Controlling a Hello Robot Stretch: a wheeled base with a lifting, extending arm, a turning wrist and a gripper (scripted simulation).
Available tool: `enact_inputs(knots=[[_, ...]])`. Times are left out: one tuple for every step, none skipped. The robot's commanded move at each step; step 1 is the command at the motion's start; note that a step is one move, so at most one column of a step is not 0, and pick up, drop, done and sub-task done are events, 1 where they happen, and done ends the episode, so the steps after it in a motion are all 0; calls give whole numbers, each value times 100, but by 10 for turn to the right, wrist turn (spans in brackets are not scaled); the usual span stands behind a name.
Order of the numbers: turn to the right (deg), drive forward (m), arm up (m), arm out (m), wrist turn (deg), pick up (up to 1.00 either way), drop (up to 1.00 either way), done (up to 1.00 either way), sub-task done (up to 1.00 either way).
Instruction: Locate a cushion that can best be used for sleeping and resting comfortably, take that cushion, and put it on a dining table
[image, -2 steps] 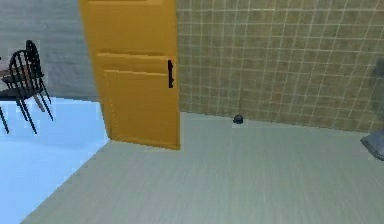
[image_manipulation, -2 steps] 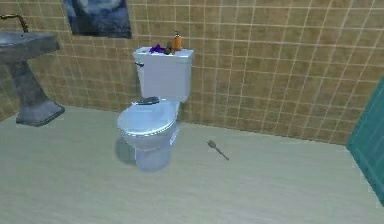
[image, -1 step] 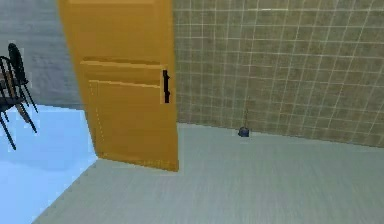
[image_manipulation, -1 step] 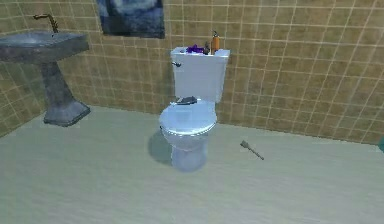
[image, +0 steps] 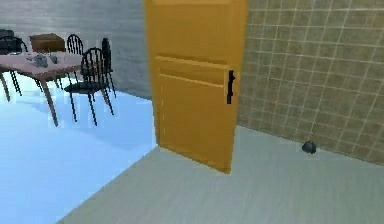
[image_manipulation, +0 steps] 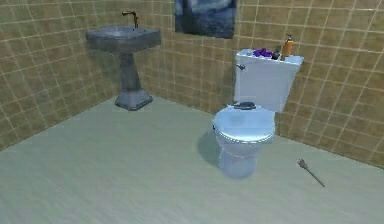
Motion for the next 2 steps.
enact_inputs(knots=[[0, 55, 0, 0, 0, 0, 0, 0, 0], [-450, 0, 0, 0, 0, 0, 0, 0, 0]])
